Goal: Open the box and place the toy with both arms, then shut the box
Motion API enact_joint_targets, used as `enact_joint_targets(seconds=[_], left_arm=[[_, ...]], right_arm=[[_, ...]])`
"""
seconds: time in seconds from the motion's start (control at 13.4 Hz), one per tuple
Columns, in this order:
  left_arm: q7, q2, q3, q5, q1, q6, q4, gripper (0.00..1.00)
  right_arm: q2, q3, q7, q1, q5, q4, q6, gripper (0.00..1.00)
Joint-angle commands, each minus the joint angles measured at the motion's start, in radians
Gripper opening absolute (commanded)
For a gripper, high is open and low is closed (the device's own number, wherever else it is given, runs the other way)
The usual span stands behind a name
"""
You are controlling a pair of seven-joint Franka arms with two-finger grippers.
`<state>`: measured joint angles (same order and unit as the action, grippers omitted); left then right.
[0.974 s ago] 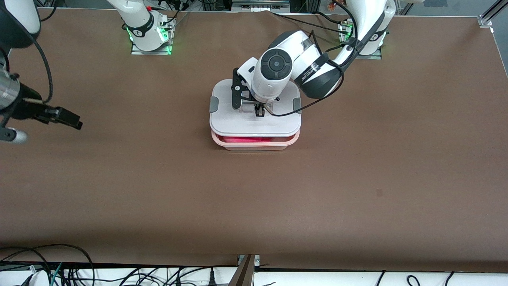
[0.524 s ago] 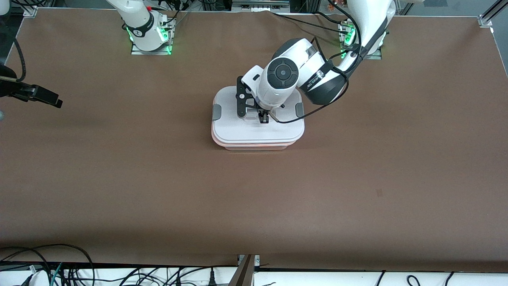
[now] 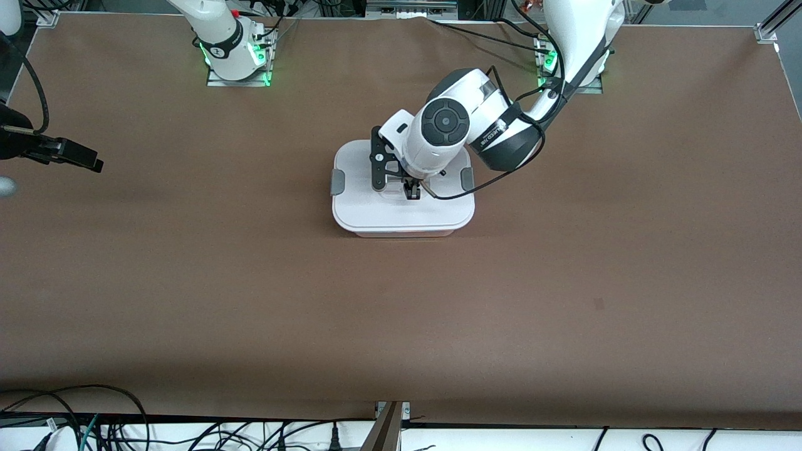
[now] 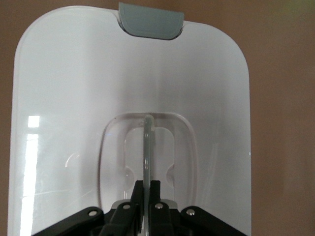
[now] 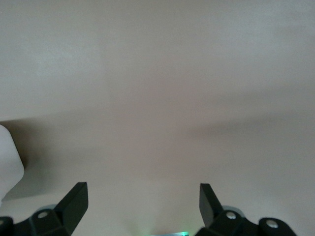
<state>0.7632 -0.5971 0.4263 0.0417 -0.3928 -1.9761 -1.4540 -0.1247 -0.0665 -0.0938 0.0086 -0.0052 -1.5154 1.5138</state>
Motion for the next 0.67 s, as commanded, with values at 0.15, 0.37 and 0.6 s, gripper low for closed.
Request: enact_joint_targets(seconds=[0.15,0.37,0.6], left_arm=[[-0.007,-0.01,0.002,-0.002,-0.009,-0.001,0.012,0.0],[-0.009,-0.016,0.002,-0.002,-0.009,-0.001,0.009,0.0],[-0.009,-0.016,0.002,-0.002,-0.009,-0.001,0.009,0.0]], right_arm=[[-0.015,-0.01,0.005,0.007,0.016,0.017,0.006,1.0],[-0.015,-0.009,0.002,0.007,0.025,0.017,0.009,1.0],[-0.015,-0.01,0.002,0.005,0.042,0.017,0.009,1.0]])
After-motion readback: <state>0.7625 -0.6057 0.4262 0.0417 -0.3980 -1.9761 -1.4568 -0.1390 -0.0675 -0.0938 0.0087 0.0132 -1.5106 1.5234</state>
